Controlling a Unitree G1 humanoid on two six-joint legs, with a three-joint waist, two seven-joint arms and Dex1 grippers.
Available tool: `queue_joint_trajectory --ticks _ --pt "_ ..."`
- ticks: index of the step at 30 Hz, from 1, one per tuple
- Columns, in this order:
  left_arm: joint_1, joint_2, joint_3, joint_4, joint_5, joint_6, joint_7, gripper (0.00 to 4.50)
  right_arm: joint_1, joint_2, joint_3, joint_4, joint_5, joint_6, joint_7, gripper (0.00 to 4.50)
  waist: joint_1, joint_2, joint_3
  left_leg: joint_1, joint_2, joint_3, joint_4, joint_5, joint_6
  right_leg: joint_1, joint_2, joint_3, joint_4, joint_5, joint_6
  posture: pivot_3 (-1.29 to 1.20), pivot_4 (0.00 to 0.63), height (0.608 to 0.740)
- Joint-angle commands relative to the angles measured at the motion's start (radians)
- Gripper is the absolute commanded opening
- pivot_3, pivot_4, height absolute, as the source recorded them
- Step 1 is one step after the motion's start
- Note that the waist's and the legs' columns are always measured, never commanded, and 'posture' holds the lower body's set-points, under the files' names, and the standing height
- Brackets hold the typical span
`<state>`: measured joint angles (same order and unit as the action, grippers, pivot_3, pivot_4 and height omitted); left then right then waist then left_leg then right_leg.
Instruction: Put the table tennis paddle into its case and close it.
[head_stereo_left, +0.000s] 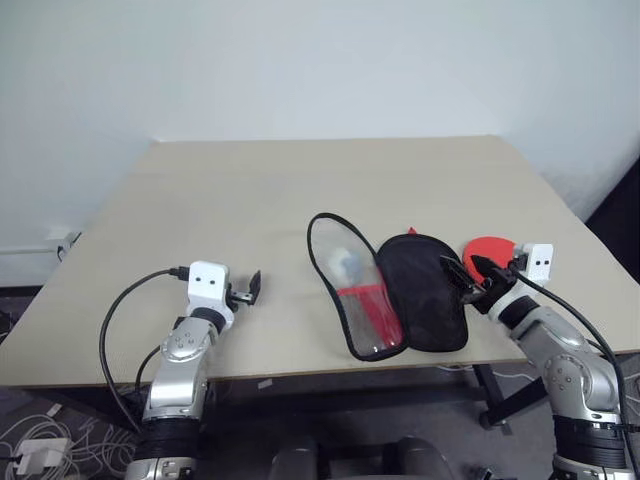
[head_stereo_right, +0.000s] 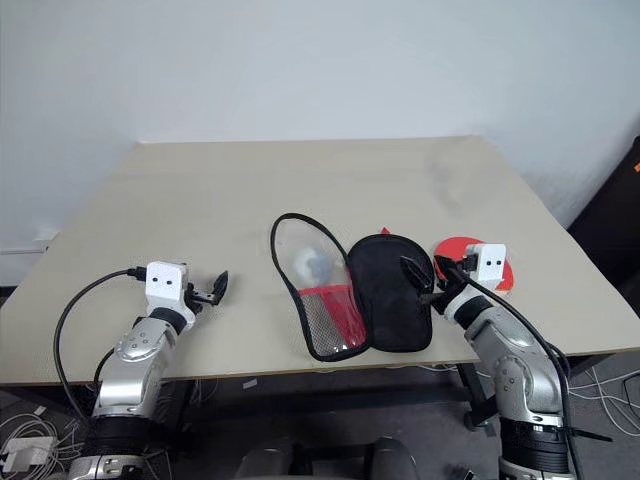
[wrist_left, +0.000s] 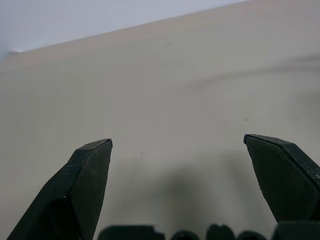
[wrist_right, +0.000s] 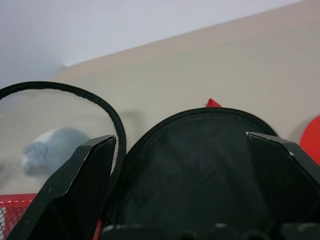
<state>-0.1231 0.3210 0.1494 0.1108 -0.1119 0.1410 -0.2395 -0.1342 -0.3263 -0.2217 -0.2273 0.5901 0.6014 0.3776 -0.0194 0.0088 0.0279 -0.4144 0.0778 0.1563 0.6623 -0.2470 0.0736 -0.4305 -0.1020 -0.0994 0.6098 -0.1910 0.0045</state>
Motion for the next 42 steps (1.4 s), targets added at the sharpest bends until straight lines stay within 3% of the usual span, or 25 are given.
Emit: queue_joint_trajectory --ticks 1,7,12,22,30,36,42 --pt "-0.021 0.015 0.029 -0.017 -0.001 -0.02 0.009 4.5 -0.05 0.005 -0.01 -0.011 0.009 -0.02 -0.002 4.46 0.0 0.0 0.0 0.0 0.0 0.0 0.0 0.0 0.0 0.0 0.0 0.0 0.0 0.0 0.0 0.0 0.0 0.724" --pt "-0.044 0.0 0.009 -0.015 0.007 -0.027 0.013 4.5 -0.08 0.01 -0.032 0.049 -0.014 -0.052 -0.025 4.46 0.0 0.0 0.0 0.0 0.0 0.0 0.0 0.0 0.0 0.0 0.0 0.0 0.0 0.0 0.0 0.0 0.0 0.724" --pt "-0.026 -0.005 -0.034 -0.058 0.014 -0.031 -0.019 4.5 -0.084 -0.051 -0.048 0.076 -0.087 -0.039 -0.081 4.46 0.0 0.0 0.0 0.0 -0.001 0.001 0.0 0.0 0.0 0.002 0.0 0.0 0.0 0.0 0.0 0.0 0.0 0.724" --pt "-0.004 -0.046 -0.07 -0.077 0.008 -0.003 -0.02 4.5 -0.09 -0.18 -0.193 0.088 -0.035 0.217 -0.169 4.46 0.0 0.0 0.0 0.0 0.0 0.001 0.0 0.0 0.0 0.002 0.0 0.0 0.001 0.0 0.0 0.0 0.0 0.724" --pt "-0.085 -0.081 -0.074 -0.085 0.046 0.072 0.071 4.5 -0.101 -0.254 -0.218 0.064 -0.012 0.421 -0.172 4.46 0.001 0.0 0.0 0.0 -0.001 0.0 0.001 0.0 0.0 0.003 0.0 0.0 0.001 0.0 0.0 0.0 0.0 0.724" --pt "-0.097 -0.076 -0.129 -0.312 -0.057 0.248 -0.042 4.5 -0.112 -0.253 -0.208 0.096 -0.018 0.472 -0.146 4.46 -0.001 0.0 0.0 -0.001 -0.001 0.0 0.002 0.0 0.001 0.003 0.0 0.0 0.001 0.0 0.001 0.0 0.0 0.724" --pt "-0.06 0.006 -0.107 -0.493 -0.245 0.353 -0.239 4.5 -0.119 -0.251 -0.203 0.124 -0.033 0.484 -0.134 4.46 -0.002 0.0 0.0 -0.001 -0.005 0.0 0.003 0.0 0.001 0.003 0.0 0.001 0.001 0.0 0.001 0.0 0.0 0.724"
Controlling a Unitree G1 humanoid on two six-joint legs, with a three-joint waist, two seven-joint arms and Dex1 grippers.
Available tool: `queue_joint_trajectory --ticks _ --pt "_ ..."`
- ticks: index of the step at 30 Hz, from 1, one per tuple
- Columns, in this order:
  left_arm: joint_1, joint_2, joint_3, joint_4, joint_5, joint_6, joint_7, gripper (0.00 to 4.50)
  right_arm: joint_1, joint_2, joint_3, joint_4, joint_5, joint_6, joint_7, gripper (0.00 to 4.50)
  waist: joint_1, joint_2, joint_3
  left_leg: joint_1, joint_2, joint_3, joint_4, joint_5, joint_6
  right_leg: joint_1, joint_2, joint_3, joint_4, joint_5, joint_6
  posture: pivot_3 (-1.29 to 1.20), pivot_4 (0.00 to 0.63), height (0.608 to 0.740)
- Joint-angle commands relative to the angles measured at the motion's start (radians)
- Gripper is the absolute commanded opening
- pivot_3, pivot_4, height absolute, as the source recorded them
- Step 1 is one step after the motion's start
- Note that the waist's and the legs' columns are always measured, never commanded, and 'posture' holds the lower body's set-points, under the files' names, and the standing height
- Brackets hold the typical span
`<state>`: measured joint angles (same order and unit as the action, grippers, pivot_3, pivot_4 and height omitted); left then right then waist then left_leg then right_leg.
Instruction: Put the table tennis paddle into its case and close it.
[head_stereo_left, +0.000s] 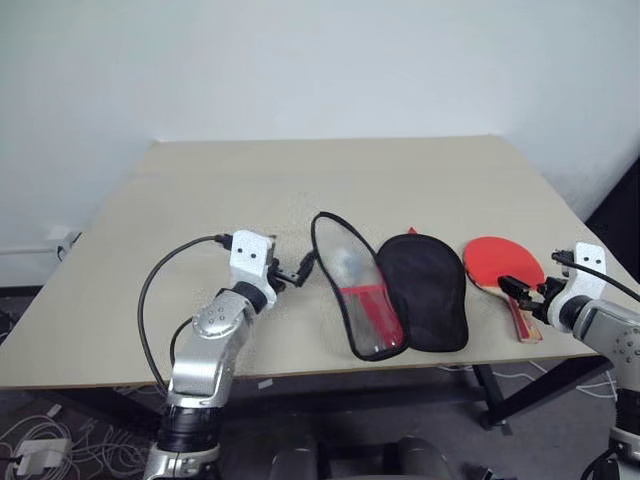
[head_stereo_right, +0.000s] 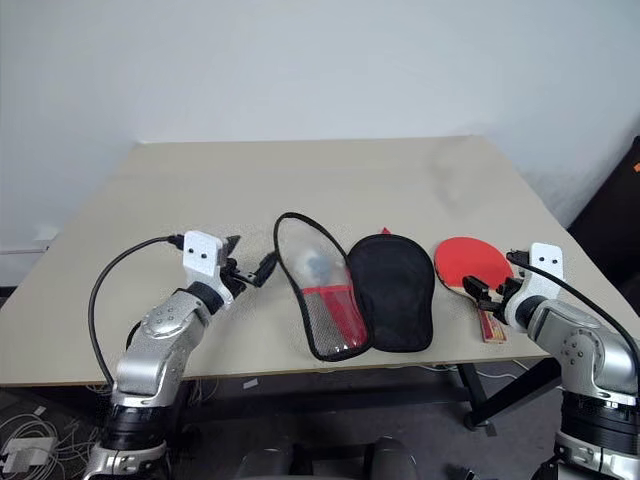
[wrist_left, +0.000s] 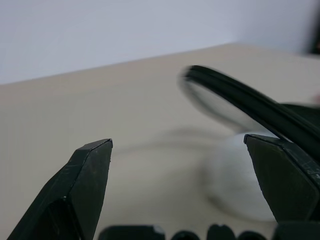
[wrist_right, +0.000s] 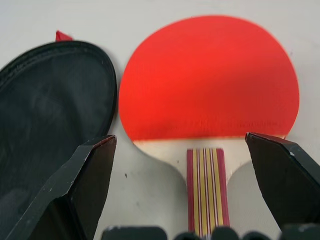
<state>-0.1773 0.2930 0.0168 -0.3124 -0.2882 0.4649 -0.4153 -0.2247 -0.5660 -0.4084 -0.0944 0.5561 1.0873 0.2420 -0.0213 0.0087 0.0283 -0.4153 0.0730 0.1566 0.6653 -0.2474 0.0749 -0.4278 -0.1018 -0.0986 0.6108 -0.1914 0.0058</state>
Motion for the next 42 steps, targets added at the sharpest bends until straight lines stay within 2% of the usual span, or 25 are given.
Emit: queue_joint_trajectory --ticks 1,5,10,14,25,33,41,42 --pt "-0.009 0.061 0.048 -0.072 -0.101 0.052 -0.092 4.5 -0.031 -0.013 -0.015 -0.005 -0.002 0.0 0.004 4.46 0.0 0.0 0.0 0.0 -0.002 0.0 0.0 0.0 0.0 0.0 0.0 0.0 0.0 0.0 0.0 0.0 0.0 0.724" --pt "-0.013 0.191 0.086 -0.043 -0.158 0.063 -0.225 4.5 -0.043 -0.008 -0.013 0.013 -0.01 -0.005 0.002 4.46 0.0 0.001 0.0 0.0 -0.003 -0.001 0.0 0.0 0.0 0.0 0.0 0.0 0.001 0.0 0.0 0.0 0.0 0.724" --pt "-0.056 0.229 0.071 0.007 -0.174 0.061 -0.294 4.5 -0.049 -0.016 0.025 0.062 -0.038 0.003 0.008 4.46 0.002 0.0 0.0 0.0 -0.003 -0.001 0.0 0.0 0.0 0.001 -0.001 0.0 0.0 0.0 0.0 0.0 0.0 0.724" --pt "-0.084 0.234 0.058 0.014 -0.193 0.07 -0.336 4.5 -0.04 -0.034 0.064 0.052 -0.05 0.018 0.034 4.46 0.0 0.0 0.001 0.0 -0.004 -0.001 0.0 0.0 0.0 0.001 -0.001 0.0 0.0 -0.001 0.001 0.0 0.0 0.724" --pt "-0.142 0.195 -0.017 0.042 -0.184 0.05 -0.373 4.5 -0.029 -0.072 0.046 0.064 -0.068 0.04 0.029 4.46 0.001 0.0 0.001 0.0 -0.004 -0.001 0.0 0.0 0.0 0.001 0.0 0.0 0.001 -0.001 0.001 0.0 0.0 0.724" --pt "-0.2 0.151 -0.063 0.085 -0.174 0.027 -0.389 4.5 -0.027 -0.04 0.078 0.075 -0.103 0.045 0.015 4.46 -0.002 0.0 0.001 0.0 -0.005 -0.001 0.001 0.002 -0.004 0.001 0.0 0.001 0.001 -0.001 0.002 0.0 0.0 0.724" --pt "-0.185 0.142 -0.08 0.079 -0.165 0.021 -0.384 4.5 -0.047 -0.01 0.126 0.112 -0.169 -0.005 -0.014 4.46 -0.002 -0.003 0.0 0.0 -0.005 -0.001 0.002 0.002 -0.003 0.002 0.0 0.001 0.001 -0.001 0.002 0.0 0.0 0.724" --pt "-0.178 0.141 -0.082 0.075 -0.165 0.021 -0.386 4.5 -0.054 -0.006 0.13 0.119 -0.176 -0.004 -0.017 4.08 -0.002 -0.003 0.0 0.0 -0.005 -0.001 0.003 0.001 -0.001 0.002 0.0 0.001 0.001 -0.001 0.002 0.0 0.0 0.724"
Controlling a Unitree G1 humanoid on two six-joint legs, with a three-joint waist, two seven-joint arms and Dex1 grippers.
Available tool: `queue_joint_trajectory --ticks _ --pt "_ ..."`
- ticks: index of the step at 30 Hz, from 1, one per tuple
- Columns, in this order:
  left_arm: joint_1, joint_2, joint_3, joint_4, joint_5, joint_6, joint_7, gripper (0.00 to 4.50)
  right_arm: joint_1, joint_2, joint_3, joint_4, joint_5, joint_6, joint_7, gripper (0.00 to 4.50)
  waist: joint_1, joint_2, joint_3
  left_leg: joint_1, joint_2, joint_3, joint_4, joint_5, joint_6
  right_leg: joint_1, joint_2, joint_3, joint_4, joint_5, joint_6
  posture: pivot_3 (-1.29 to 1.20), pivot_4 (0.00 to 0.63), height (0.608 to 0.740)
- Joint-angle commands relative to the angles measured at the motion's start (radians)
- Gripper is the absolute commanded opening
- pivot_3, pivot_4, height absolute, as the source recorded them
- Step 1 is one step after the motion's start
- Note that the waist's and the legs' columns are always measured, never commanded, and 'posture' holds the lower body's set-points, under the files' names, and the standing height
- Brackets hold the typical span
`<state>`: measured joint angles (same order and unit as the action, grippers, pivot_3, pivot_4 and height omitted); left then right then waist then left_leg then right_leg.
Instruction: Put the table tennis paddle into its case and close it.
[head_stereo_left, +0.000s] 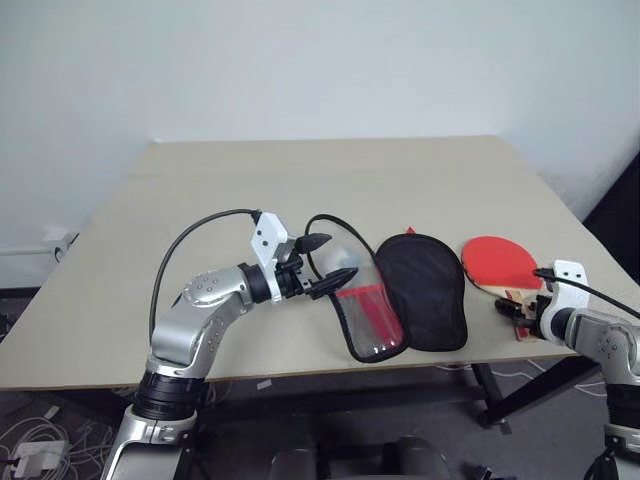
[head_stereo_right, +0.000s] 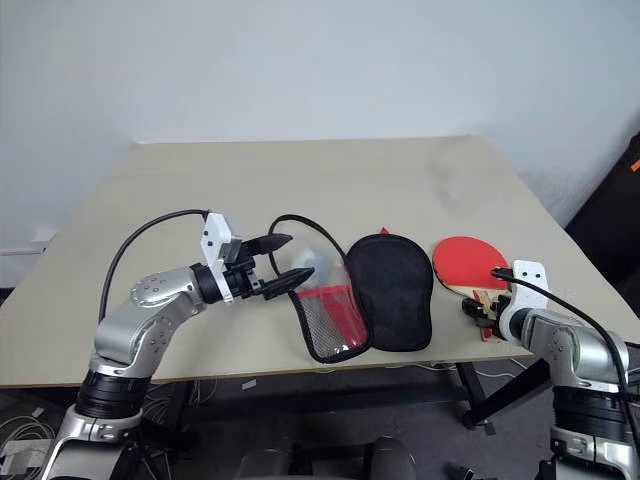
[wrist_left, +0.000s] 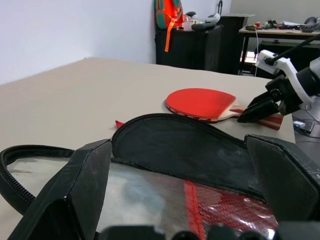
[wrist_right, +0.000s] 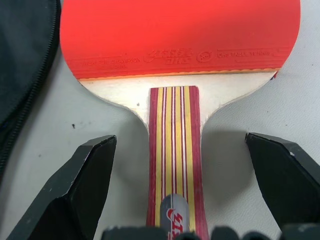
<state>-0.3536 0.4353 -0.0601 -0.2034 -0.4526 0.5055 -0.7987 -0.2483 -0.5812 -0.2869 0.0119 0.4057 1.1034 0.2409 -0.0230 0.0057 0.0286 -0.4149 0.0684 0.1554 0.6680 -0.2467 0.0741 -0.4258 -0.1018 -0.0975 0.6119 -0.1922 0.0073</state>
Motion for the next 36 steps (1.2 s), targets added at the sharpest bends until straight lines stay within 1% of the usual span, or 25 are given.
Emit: queue_joint_trajectory --ticks 1,4,9,12,15,16,20,25,30,36 --pt "0.003 -0.004 -0.006 -0.039 -0.003 -0.015 -0.001 4.5 -0.033 0.008 0.015 0.02 -0.035 -0.022 -0.015 3.87 -0.001 0.0 0.0 0.0 0.0 0.0 0.0 0.0 0.0 0.0 0.0 0.0 0.0 0.0 0.0 0.0 0.0 0.724" --pt "0.014 -0.007 -0.005 -0.046 -0.005 -0.014 0.004 4.5 -0.038 0.014 0.026 0.032 -0.054 -0.034 -0.01 2.85 -0.002 0.0 0.0 0.0 0.0 0.0 0.0 0.0 0.0 0.0 0.0 0.0 0.0 0.0 0.0 0.0 0.0 0.724" --pt "0.024 -0.008 -0.003 -0.052 -0.003 -0.015 0.012 4.5 -0.05 0.024 0.033 0.045 -0.069 -0.046 -0.008 2.85 -0.003 0.0 0.0 0.0 0.0 0.0 0.0 0.0 0.0 0.0 0.0 0.0 0.001 0.0 0.0 0.0 0.0 0.724" --pt "0.029 -0.008 -0.001 -0.062 -0.007 -0.007 0.023 4.5 -0.06 0.028 0.036 0.044 -0.071 -0.054 -0.003 2.23 -0.003 0.0 0.0 0.0 0.0 0.0 0.0 0.0 0.0 0.0 0.0 0.0 0.001 0.0 0.0 0.0 0.0 0.724" --pt "0.028 -0.004 0.009 -0.065 -0.013 0.006 0.032 4.5 -0.081 0.032 0.036 0.028 -0.062 -0.049 0.007 1.27 -0.003 0.0 0.0 0.0 0.0 0.0 0.0 0.001 -0.001 0.0 0.0 0.0 0.001 0.0 0.0 0.0 0.0 0.724" --pt "0.027 0.002 0.014 -0.058 -0.012 0.005 0.03 4.5 -0.092 0.034 0.034 0.019 -0.057 -0.042 0.009 1.17 -0.003 0.0 0.0 0.0 0.0 0.0 0.0 0.001 -0.001 0.0 0.0 0.0 0.001 0.0 0.0 0.0 0.0 0.724" --pt "0.027 0.019 0.032 -0.039 -0.013 0.014 0.029 4.5 -0.119 0.039 0.024 -0.008 -0.06 -0.026 -0.004 1.17 -0.003 0.001 0.0 0.0 0.0 0.001 0.0 0.003 -0.005 -0.001 0.0 0.001 0.002 0.0 0.0 0.0 0.0 0.724" --pt "0.045 0.055 0.055 -0.022 -0.009 0.021 0.018 4.5 -0.198 0.09 -0.045 -0.018 -0.062 0.042 -0.099 1.17 -0.003 0.002 0.001 0.0 0.0 0.001 0.0 0.003 -0.005 -0.002 0.0 0.001 0.003 0.0 0.0 0.0 0.0 0.724" --pt "0.092 0.095 0.043 -0.014 0.01 0.006 -0.019 4.5 -0.268 0.148 -0.062 -0.133 -0.032 0.137 -0.132 1.17 -0.003 0.002 0.001 0.0 0.0 0.002 0.0 0.003 -0.005 -0.005 -0.001 0.003 0.008 -0.001 0.003 0.0 0.0 0.724" --pt "0.086 0.076 0.045 -0.009 0.004 0.012 -0.006 4.5 -0.299 0.231 -0.066 -0.22 -0.033 0.239 -0.169 1.17 0.002 0.002 0.001 -0.001 0.0 0.001 0.0 0.003 -0.005 -0.006 -0.001 0.003 0.01 -0.002 0.002 0.0 0.0 0.724"
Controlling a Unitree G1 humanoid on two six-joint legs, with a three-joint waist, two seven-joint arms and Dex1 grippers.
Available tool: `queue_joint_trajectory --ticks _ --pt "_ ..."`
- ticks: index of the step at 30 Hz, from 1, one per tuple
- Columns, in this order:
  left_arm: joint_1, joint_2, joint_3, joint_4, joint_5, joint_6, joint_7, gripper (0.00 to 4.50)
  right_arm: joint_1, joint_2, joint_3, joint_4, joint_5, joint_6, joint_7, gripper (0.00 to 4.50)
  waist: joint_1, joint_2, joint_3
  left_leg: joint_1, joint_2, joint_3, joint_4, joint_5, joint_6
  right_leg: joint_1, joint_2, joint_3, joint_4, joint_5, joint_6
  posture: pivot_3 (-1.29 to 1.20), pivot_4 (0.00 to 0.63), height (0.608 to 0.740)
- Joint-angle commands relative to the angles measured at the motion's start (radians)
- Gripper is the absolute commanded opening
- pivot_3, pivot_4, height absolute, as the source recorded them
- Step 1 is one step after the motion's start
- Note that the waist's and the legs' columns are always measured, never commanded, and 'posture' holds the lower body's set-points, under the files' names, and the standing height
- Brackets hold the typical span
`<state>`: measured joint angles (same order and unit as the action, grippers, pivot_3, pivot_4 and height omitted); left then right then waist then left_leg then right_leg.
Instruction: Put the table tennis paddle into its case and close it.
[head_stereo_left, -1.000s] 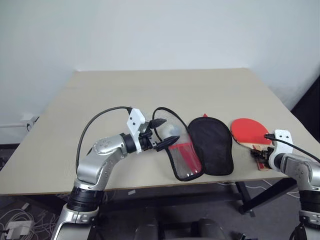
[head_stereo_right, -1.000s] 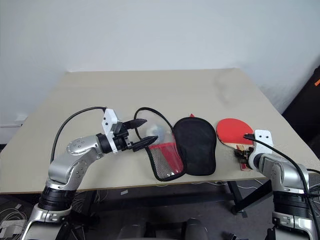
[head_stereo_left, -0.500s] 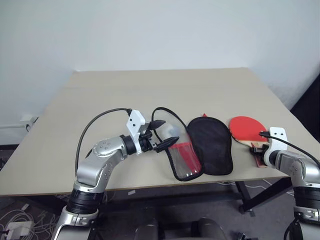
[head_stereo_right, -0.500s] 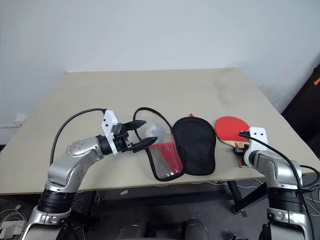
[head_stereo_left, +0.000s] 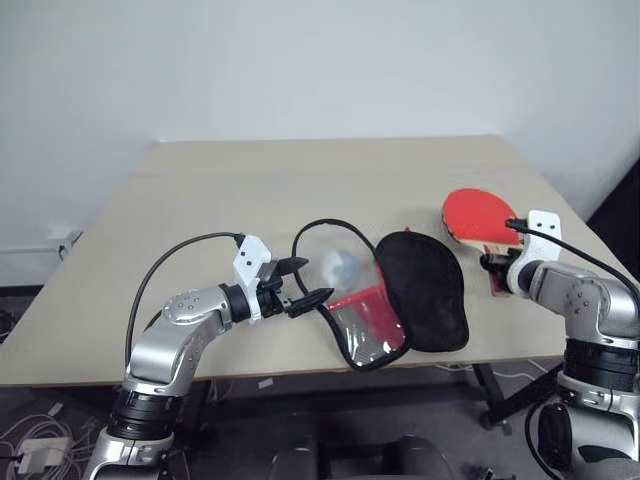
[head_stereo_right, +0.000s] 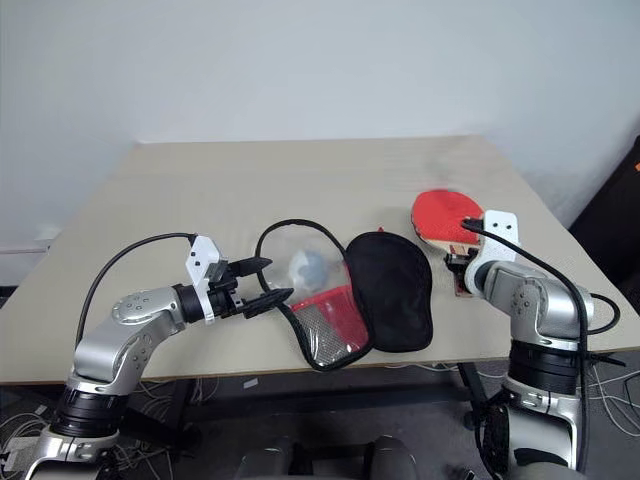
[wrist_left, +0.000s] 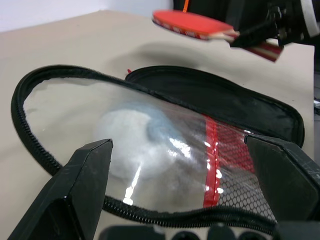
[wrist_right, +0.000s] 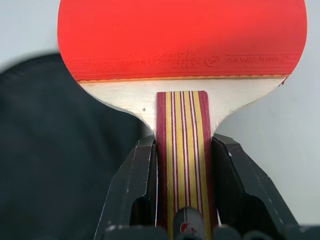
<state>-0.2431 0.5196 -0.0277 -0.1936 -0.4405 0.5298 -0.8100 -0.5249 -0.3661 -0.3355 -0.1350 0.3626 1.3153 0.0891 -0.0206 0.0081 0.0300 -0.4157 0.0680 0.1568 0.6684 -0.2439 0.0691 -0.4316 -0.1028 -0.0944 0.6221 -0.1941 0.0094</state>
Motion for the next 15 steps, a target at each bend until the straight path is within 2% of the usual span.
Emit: queue_joint_trajectory --ticks 1,8,15 --pt "-0.027 -0.012 0.012 -0.02 -0.01 -0.011 0.007 4.5 -0.014 0.025 -0.01 -0.081 0.002 0.033 -0.022 1.17 0.0 0.0 0.0 0.0 0.0 0.0 0.0 0.0 0.0 0.0 0.0 0.0 0.0 0.0 0.0 0.0 0.0 0.724" --pt "-0.072 -0.044 0.048 -0.035 -0.072 0.048 0.032 4.5 0.03 0.152 -0.015 -0.14 -0.025 0.123 -0.081 1.17 -0.003 0.0 0.0 -0.001 0.0 0.001 0.0 0.0 0.0 -0.001 0.0 0.0 0.001 0.001 0.002 0.0 0.0 0.724" --pt "-0.126 -0.071 0.061 -0.069 -0.152 0.132 0.061 4.5 0.025 0.268 0.001 -0.19 -0.045 0.186 -0.116 1.17 -0.005 0.001 0.0 -0.013 0.0 -0.001 0.005 0.002 -0.002 -0.011 0.001 0.0 0.004 0.002 0.002 0.0 0.0 0.724"
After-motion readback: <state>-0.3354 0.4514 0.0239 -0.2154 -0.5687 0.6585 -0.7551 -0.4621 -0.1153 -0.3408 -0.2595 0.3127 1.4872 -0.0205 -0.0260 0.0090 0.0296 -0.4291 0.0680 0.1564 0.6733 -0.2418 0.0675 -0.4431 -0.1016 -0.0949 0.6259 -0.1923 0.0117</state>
